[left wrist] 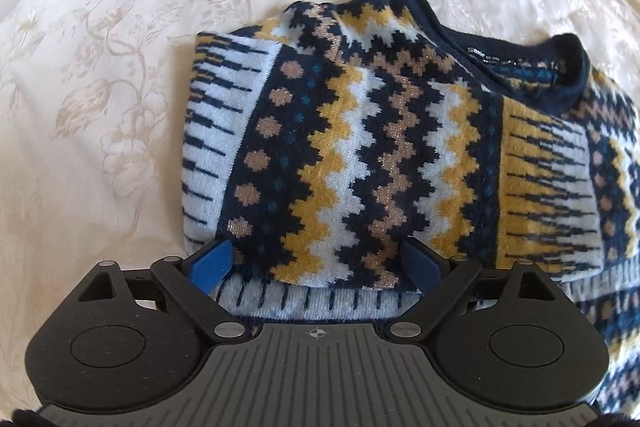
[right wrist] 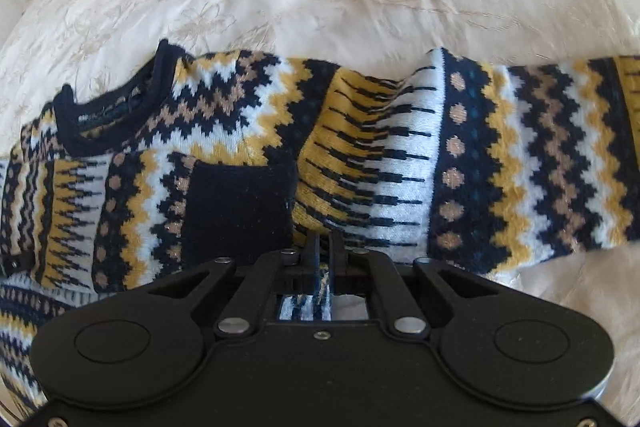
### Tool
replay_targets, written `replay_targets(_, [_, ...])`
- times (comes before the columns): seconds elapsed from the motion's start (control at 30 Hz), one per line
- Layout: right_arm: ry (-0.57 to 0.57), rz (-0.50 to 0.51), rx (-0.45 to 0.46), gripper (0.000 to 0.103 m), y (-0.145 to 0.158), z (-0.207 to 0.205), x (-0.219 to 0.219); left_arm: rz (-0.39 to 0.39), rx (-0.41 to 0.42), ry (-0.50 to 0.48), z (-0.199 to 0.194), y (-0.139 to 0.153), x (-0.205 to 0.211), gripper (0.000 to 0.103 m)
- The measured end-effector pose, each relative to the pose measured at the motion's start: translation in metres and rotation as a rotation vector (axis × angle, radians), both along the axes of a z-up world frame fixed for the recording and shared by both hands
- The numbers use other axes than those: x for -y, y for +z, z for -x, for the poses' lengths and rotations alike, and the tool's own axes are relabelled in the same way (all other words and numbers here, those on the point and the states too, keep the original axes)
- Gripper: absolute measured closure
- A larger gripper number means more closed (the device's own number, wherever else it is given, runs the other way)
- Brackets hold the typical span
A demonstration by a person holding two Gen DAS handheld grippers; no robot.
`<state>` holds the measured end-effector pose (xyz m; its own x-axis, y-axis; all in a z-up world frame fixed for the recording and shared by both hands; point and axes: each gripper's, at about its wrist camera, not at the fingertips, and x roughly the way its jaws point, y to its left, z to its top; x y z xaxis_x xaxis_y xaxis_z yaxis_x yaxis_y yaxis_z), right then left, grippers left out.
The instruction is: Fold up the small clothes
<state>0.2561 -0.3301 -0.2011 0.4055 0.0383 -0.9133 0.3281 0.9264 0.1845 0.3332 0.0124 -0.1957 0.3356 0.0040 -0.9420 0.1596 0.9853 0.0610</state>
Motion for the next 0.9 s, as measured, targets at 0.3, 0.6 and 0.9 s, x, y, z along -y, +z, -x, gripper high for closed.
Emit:
replay_targets(0.3, [-0.055,-0.026,0.139,0.026,0.047,0.036,-0.01,0.021,0.029,-0.008,-0.007,-0.014,0.0,0.0])
replay_targets(0.6, [-0.082,-0.052,0.307,0.001,0.096,0.074,-0.036,0.035,0.179,0.029,0.023,-0.016,-0.006,0.0])
replay_targets(0.9, [-0.109,-0.025,0.397,0.001,0.125,0.108,-0.052,0.023,0.127,0.003,0.016,-0.005,-0.003,0.001])
